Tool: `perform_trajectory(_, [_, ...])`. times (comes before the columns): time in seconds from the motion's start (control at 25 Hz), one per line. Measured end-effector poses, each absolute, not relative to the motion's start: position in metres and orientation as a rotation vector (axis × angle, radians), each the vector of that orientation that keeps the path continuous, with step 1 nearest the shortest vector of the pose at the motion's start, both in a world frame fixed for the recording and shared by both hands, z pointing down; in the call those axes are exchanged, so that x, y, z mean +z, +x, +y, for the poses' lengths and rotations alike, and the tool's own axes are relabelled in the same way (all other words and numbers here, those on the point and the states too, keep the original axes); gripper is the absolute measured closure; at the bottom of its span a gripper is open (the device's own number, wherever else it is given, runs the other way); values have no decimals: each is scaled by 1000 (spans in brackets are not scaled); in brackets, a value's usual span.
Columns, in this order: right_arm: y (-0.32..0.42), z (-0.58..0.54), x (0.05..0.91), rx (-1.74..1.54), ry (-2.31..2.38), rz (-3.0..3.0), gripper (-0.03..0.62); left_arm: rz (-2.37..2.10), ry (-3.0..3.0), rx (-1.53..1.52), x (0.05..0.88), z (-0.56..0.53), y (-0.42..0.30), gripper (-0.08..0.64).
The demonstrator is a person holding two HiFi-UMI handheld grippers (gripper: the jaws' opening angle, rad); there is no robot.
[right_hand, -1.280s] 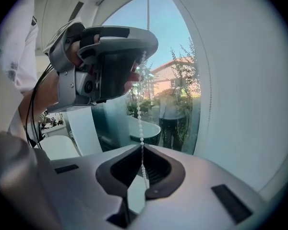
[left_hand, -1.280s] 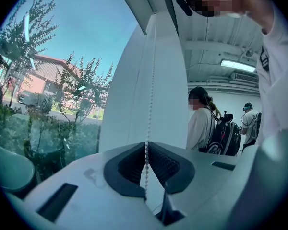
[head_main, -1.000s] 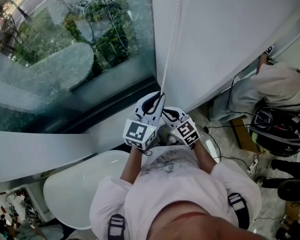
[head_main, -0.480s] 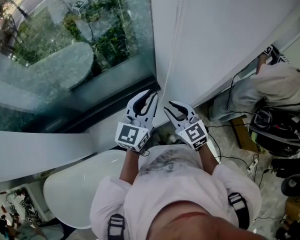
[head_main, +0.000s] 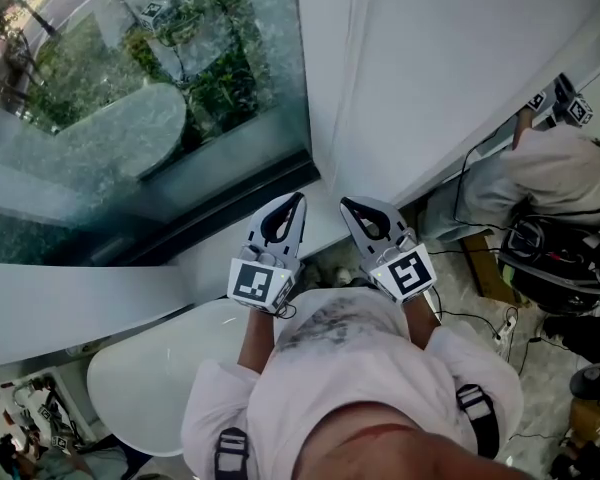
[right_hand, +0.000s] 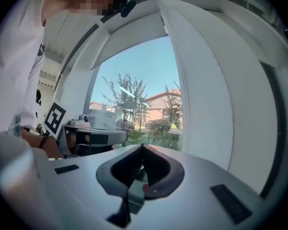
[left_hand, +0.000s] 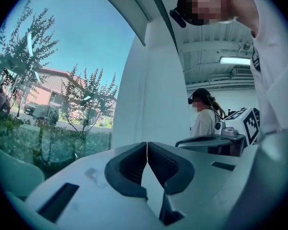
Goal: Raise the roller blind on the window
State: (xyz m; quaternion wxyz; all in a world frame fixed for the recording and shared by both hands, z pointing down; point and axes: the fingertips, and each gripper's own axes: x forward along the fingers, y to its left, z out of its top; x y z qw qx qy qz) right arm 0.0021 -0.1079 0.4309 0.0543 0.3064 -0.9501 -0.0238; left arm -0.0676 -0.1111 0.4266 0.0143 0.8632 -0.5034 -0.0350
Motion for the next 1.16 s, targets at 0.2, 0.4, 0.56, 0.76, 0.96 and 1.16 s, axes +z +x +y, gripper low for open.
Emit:
perform_trajectory(0.2, [-2,-107,439,-37,926,-2883,531,-1551,2667,-91,441,-107,-69,552])
perform_trajectory(0.4, [-3,-107,440,-26,905,-2886,532,-1542,2654,-85,446,-107,-68,552])
perform_trajectory(0.56, [-3,-108,437,-27,896,-2891,531,-1548,2654,-89,442,-108,-68,552])
perform_trajectory(0.76, [-4,-113,439,-30,888,-2894,531,-1554,2651,-88,445,-113,-68,552])
perform_trajectory(0.96, [-8,-117,441,-27,885,-2892,532,-1557,2652,-86,446,-116,-70,552])
perform_trajectory(1.16, [-8,-122,441,-28,885,-2890,532,-1563,2652,-87,445,-121,-71,552])
